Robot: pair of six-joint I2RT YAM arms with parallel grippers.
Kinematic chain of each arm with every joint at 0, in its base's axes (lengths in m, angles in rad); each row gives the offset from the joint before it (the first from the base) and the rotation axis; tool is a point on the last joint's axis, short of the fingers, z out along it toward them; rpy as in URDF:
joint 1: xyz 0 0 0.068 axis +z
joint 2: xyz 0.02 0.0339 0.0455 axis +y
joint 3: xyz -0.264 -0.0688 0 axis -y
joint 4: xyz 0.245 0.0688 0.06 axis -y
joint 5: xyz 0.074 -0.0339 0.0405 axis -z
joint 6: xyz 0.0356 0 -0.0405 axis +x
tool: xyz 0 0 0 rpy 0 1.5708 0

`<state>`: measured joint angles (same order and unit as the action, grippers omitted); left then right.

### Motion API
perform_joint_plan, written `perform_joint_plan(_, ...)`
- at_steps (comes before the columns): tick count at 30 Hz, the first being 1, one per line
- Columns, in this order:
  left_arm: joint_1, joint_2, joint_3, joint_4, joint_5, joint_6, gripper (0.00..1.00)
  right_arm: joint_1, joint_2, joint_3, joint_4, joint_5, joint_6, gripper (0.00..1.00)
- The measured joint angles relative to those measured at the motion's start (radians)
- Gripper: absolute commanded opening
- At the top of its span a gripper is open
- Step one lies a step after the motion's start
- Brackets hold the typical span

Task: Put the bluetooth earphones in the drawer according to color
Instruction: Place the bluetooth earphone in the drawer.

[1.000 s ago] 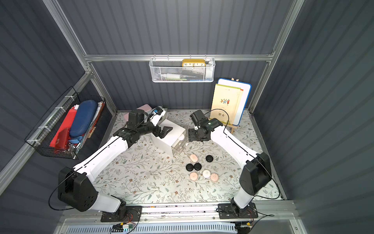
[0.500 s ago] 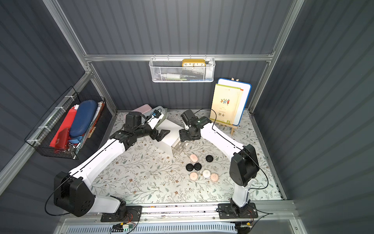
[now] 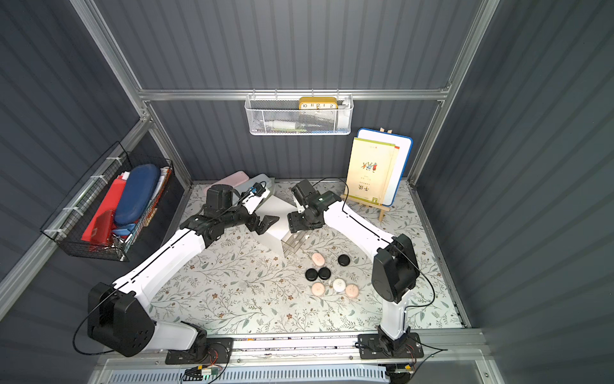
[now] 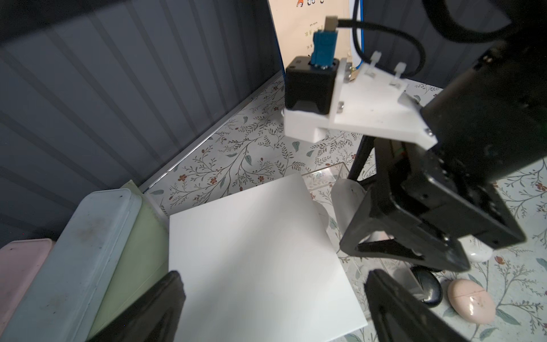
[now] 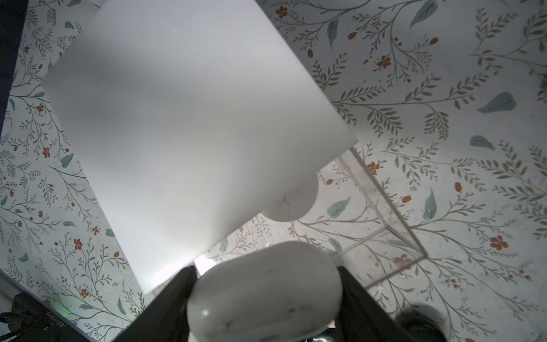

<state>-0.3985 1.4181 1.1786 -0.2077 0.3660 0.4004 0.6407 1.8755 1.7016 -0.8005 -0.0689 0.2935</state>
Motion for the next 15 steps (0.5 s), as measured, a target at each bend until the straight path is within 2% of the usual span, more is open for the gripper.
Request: perform_joint_plan(15, 0.0, -0.021, -0.005, -0.003, 0.0, 0.0, 0.99, 0.005, 0.014, 0.0, 0.008, -0.028, -0.002, 0.74)
